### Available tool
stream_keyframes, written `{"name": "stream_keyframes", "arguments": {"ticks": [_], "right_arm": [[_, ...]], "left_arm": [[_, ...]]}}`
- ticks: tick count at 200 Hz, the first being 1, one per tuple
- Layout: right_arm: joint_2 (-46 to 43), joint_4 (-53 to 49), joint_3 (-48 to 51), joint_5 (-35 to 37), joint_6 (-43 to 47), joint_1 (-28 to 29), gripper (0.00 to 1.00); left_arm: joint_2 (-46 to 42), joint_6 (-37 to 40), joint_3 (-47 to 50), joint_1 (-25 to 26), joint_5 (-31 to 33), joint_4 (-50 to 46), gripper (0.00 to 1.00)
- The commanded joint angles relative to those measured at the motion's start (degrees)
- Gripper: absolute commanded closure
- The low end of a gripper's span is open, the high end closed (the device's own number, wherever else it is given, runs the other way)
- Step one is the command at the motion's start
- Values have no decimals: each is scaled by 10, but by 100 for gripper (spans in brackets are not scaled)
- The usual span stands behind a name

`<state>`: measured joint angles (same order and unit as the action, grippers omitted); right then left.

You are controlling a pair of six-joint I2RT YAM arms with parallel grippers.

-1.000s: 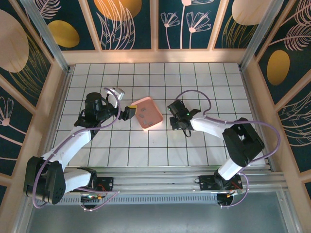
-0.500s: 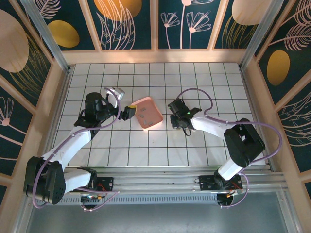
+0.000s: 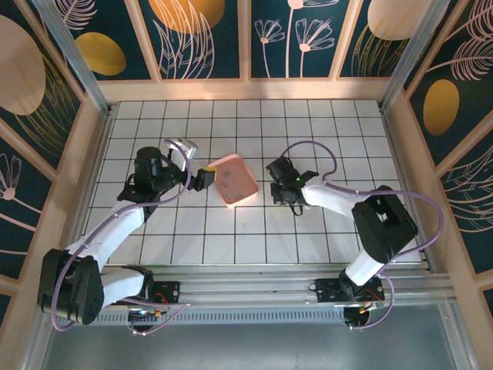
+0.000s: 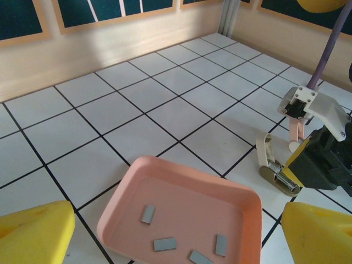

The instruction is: Load the staples into the stapler

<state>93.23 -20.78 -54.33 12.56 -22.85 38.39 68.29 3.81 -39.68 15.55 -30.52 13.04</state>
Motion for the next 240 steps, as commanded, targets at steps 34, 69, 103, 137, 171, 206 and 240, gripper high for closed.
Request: {"name": "stream_keyframes", "arguments": {"ticks": [34, 69, 103, 137, 171, 206, 240], "right_arm": [[15, 16, -1, 3, -4, -4, 85], [20, 20, 0, 0, -4, -6, 85], [26, 10, 1, 12, -9, -6, 85], [26, 13, 5, 11, -11, -6, 85], [26, 12, 10, 13, -11, -7, 85], [24, 8, 14, 16, -12, -7, 85], [22, 6, 18, 12, -14, -6, 85]], "left_arm": [[-9, -6, 5, 3, 2, 10, 4], [-9, -6, 5, 3, 2, 10, 4], [-9, -5, 5, 4, 3, 10, 4], [-10, -5, 5, 3, 2, 10, 4], [-11, -4, 5, 4, 2, 10, 4], [-11, -4, 5, 3, 1, 9, 4], [-10, -4, 5, 3, 0, 9, 4]]}}
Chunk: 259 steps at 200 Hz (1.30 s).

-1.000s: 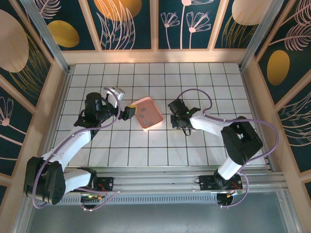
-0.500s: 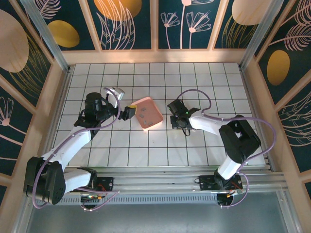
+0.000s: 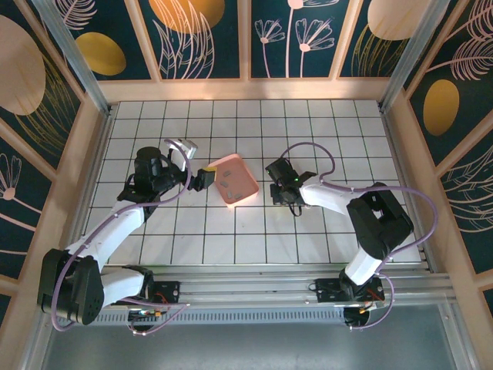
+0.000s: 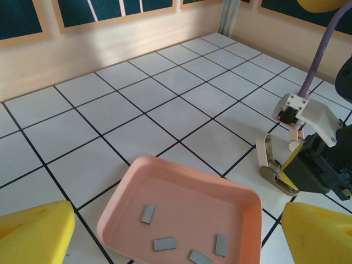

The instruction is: Load the staples into the stapler

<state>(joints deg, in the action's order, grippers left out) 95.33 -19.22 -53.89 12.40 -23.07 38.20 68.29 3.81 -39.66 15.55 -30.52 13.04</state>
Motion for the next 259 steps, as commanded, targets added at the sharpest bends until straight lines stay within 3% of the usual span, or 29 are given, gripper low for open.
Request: {"name": "stream_keyframes", "arguments": {"ticks": [1, 143, 259], "right_arm": [[1, -9, 14, 14, -12, -4, 85], [-46, -27, -16, 24, -8, -6, 85], [-10, -12, 0, 11, -7, -8, 85]], "left_arm": [[-10, -4, 5, 3, 0, 9, 4], [-12, -4, 5, 3, 0, 10, 4], [-12, -3, 5, 3, 0, 9, 4]]}}
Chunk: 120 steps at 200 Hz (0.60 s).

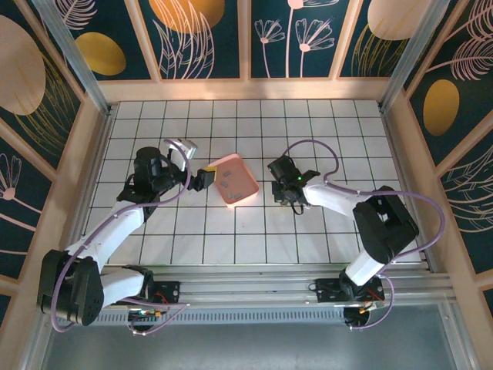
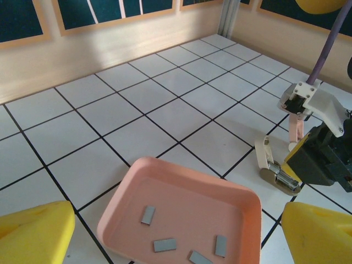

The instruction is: Load the staples into the stapler

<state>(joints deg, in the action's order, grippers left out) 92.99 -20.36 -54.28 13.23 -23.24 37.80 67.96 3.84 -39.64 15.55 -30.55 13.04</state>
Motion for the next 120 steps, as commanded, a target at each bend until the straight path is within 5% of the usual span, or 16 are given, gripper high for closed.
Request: {"name": "stream_keyframes", "arguments": {"ticks": [1, 120], "right_arm": [[14, 0, 4, 3, -5, -4, 85], [20, 3, 19, -8, -9, -4, 85]], "left_arm": [[-8, -3, 5, 3, 0, 9, 4], [-6, -4, 5, 3, -2, 11, 4]]}}
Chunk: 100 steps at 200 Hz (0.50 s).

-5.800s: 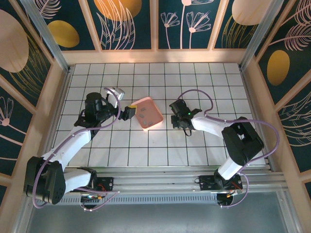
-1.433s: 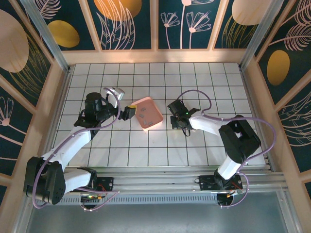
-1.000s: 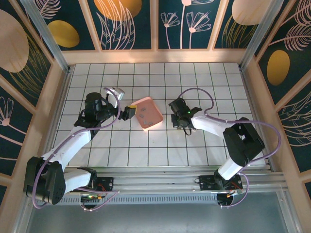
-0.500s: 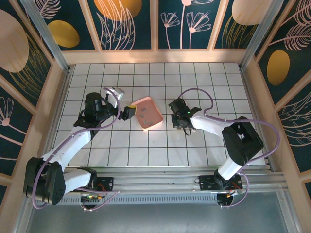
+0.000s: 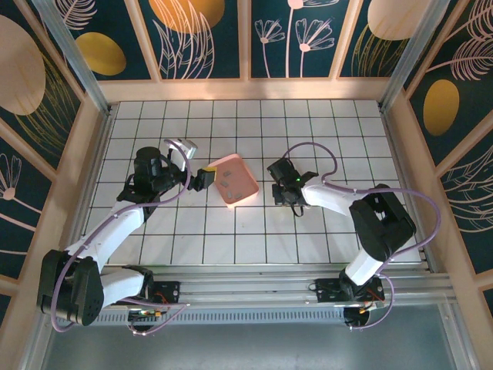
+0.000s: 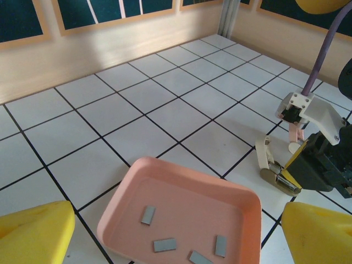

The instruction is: Load the staples into the stapler

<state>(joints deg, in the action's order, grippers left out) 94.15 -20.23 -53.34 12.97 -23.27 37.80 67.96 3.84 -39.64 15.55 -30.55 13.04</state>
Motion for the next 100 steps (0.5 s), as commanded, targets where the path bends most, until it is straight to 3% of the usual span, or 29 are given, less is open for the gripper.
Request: {"name": "stream_keyframes", "arguments": {"ticks": [1, 100], "right_arm": [[8, 2, 9, -5, -8, -4, 85], [-20, -22, -32, 7, -12, -3, 85]], "left_arm": [[-6, -4, 5, 3, -2, 11, 4], [-8, -4, 5, 3, -1, 11, 4]]}}
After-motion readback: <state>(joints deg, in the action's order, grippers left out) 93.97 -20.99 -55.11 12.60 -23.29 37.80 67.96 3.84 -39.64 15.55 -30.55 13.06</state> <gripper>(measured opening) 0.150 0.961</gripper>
